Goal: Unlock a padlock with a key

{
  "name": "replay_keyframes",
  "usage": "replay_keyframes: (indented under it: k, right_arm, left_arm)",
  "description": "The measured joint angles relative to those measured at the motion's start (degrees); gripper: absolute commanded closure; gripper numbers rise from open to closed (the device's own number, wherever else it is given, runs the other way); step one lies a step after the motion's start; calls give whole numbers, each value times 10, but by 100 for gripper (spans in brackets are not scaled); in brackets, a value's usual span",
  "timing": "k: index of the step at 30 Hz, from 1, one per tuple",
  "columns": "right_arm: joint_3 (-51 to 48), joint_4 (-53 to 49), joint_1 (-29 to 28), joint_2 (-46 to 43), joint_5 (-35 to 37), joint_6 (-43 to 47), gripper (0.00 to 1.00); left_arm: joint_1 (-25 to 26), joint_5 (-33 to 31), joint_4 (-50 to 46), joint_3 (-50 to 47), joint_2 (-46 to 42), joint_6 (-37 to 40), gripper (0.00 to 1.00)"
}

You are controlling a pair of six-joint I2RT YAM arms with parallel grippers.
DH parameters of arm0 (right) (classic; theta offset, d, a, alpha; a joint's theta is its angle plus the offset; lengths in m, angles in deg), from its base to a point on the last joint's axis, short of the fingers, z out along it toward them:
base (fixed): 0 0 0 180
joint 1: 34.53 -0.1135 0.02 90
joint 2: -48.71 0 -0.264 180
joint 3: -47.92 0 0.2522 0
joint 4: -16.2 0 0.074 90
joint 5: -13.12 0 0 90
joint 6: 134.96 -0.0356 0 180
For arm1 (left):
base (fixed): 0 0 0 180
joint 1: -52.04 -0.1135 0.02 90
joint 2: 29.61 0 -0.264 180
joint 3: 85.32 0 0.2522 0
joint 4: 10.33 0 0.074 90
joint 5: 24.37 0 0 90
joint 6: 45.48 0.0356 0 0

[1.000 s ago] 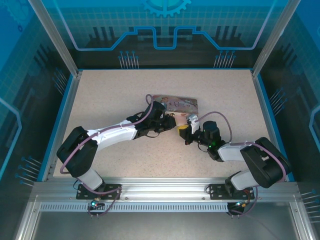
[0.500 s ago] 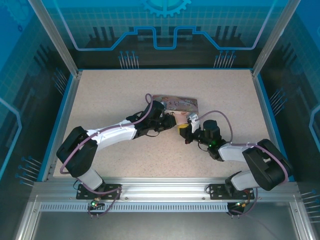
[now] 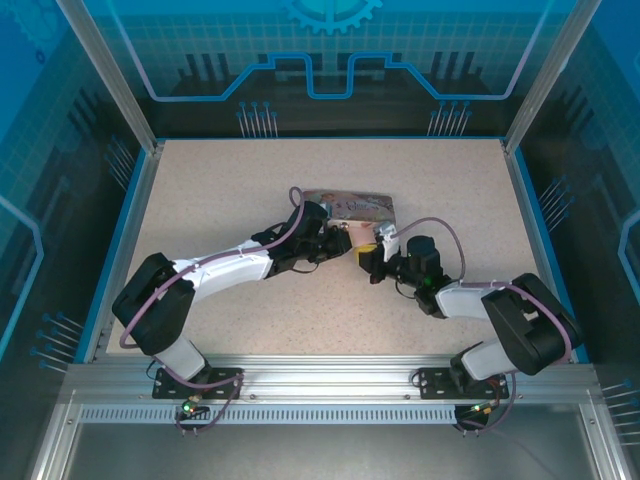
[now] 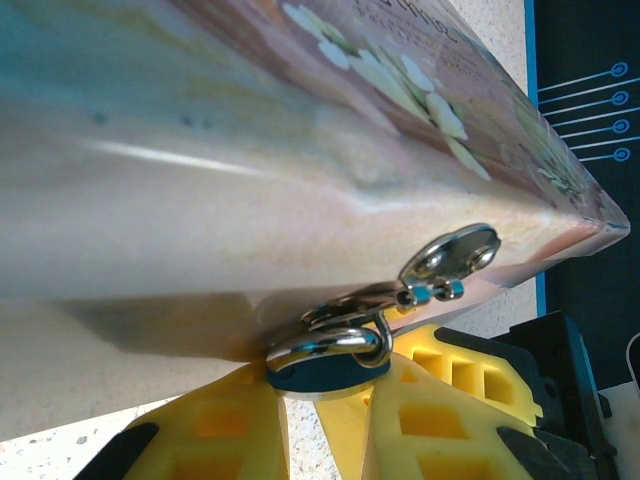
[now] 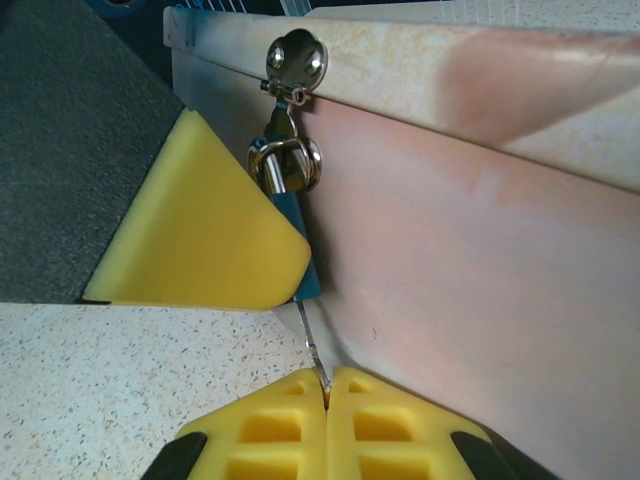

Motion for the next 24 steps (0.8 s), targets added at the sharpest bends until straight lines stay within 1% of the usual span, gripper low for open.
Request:
replay_keyframes:
  k: [10,24]
  right_arm:
    - [0,15,-4,17,0,0,100]
    - [23,2,-3,27,-2,1,100]
  left_arm:
    - [0,-1,-4,-1,0,-9,100]
    - [-5,-9,0,-1,-1,-11,100]
